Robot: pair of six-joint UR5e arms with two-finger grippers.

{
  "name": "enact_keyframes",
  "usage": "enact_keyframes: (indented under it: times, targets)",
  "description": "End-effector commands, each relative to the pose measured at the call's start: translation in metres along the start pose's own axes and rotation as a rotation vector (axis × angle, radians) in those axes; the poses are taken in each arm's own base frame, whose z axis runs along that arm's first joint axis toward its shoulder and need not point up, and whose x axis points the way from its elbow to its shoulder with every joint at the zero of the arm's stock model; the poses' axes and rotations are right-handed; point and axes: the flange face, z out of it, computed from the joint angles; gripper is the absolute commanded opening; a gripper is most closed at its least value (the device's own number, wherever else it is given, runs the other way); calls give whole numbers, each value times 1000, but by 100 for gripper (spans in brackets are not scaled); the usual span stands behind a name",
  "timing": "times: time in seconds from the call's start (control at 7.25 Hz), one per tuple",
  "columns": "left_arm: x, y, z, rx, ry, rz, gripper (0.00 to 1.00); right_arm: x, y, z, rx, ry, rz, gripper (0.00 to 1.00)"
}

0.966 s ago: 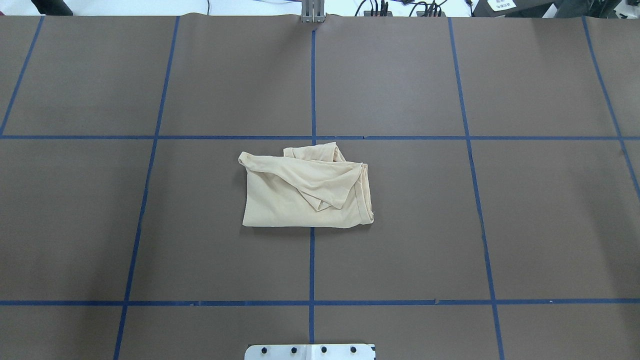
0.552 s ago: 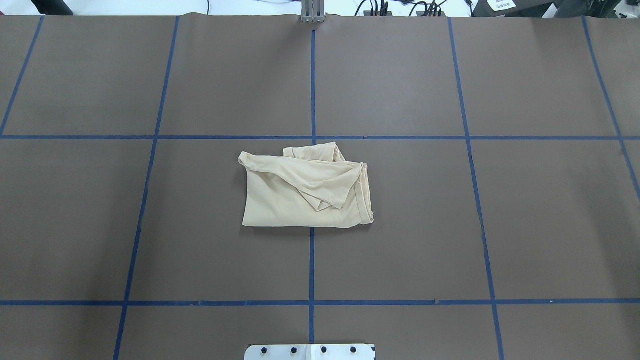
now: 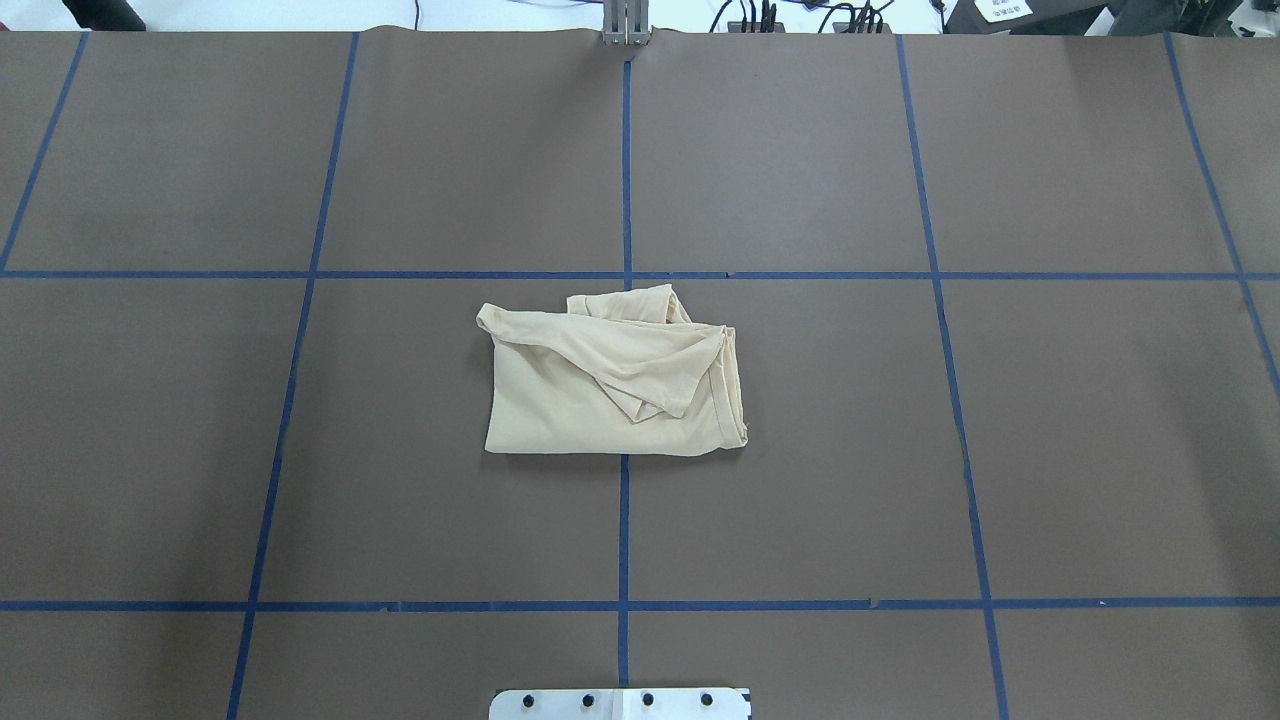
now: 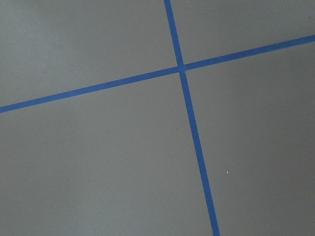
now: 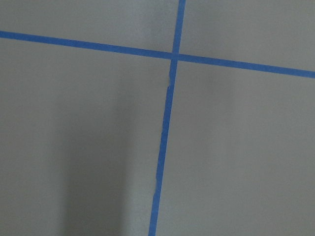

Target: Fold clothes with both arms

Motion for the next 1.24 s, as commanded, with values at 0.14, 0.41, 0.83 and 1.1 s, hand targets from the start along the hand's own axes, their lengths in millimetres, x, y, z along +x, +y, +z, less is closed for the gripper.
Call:
enact_keyframes:
  times: [0.14,0.41,0.83,1.1]
  targets:
    - [1,-1,0,2,0,4,100,2,-1,2,12,1,-12,100]
    - [2,-2,-2,5,2,7,100,8,4,9,7,-8,-4,100]
    - [9,-4,-5,15,50,13,100,10,8,11,5,2,-5,100]
    - [10,-3,-4,14,64,11,100,11,8,12,3,6,-3,100]
